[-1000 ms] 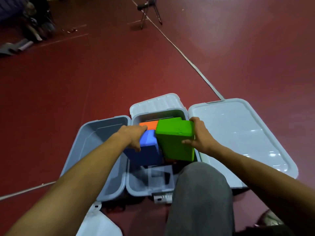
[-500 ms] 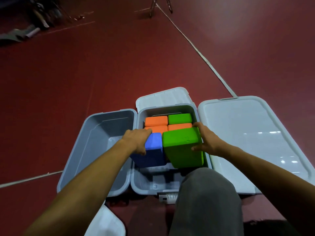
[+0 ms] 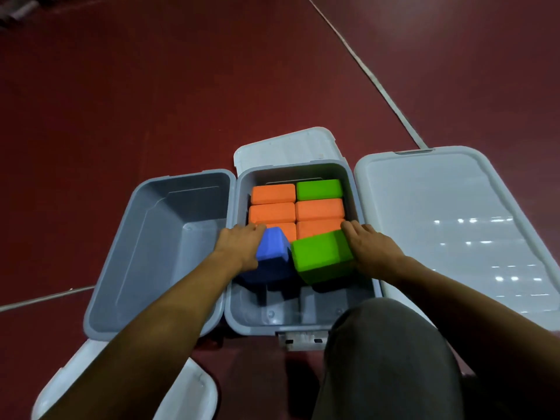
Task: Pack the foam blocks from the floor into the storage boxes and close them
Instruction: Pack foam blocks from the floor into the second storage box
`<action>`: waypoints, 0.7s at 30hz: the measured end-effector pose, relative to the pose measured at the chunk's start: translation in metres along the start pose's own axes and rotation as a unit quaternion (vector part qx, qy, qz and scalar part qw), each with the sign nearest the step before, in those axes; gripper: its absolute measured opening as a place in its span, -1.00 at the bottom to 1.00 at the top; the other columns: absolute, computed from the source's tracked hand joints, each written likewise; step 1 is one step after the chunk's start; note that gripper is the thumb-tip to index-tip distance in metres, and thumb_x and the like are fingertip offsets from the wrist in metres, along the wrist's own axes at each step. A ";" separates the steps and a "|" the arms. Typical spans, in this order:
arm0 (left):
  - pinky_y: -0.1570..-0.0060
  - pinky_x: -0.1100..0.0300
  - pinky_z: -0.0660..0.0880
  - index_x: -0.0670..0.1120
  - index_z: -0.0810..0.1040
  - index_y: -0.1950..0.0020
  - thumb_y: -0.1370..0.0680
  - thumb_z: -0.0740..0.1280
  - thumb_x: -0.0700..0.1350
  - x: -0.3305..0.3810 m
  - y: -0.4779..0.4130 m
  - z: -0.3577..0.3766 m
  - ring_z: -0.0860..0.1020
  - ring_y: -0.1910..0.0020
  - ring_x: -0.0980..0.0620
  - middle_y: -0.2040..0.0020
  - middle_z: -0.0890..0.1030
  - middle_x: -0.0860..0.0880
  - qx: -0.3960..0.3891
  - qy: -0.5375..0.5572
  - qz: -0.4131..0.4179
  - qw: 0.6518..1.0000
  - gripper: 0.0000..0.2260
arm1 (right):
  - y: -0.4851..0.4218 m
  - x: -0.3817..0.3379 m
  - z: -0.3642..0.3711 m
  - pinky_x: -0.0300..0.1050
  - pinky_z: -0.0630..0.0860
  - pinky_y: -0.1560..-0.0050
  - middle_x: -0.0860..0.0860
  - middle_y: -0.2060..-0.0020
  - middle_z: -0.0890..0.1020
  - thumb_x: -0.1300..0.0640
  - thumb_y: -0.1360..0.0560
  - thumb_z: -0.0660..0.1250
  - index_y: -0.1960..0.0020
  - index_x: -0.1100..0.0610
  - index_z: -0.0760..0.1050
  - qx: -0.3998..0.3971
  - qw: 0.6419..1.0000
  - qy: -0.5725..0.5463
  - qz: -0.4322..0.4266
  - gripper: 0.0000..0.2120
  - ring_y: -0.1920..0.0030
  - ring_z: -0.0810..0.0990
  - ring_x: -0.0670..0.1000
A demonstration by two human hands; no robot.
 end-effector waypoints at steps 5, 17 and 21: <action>0.17 0.05 0.33 -0.02 0.28 -0.40 -0.41 0.53 0.11 0.023 -0.013 0.019 0.50 -0.20 -0.11 -0.25 0.49 -0.03 0.002 -0.042 0.036 0.998 -0.32 | 0.002 0.012 0.039 0.05 0.46 -0.19 0.06 -0.20 0.49 -0.13 -0.30 0.51 -0.35 0.15 0.30 -0.001 0.997 0.074 0.017 -0.24 -0.23 0.48 0.14; 0.13 0.03 0.44 -0.05 0.21 -0.50 -0.42 0.52 0.10 0.044 -0.052 0.069 0.48 -0.21 -0.13 -0.30 0.46 -0.06 -0.021 -0.019 0.037 0.999 -0.23 | -0.035 0.021 0.068 0.31 0.35 -0.34 0.20 -0.05 0.53 0.14 -0.38 0.33 -0.16 0.26 0.53 -0.020 0.978 0.199 0.053 -0.62 -0.17 0.48 0.28; 0.09 0.01 0.50 -0.07 0.27 -0.43 -0.40 0.54 0.10 0.052 -0.059 0.080 0.50 -0.17 -0.12 -0.25 0.47 -0.08 -0.028 -0.019 0.062 0.998 -0.27 | -0.048 0.017 0.083 0.31 0.22 -0.43 0.23 -0.15 0.49 0.18 -0.48 0.15 -0.27 0.27 0.46 -0.051 0.977 0.200 0.046 -0.61 -0.27 0.42 0.31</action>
Point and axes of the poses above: each hand's wrist, its own y-axis away from the middle knuckle, its own z-axis out of the palm, x = y × z, the point moved 9 cm from there along -y, towards the middle knuckle
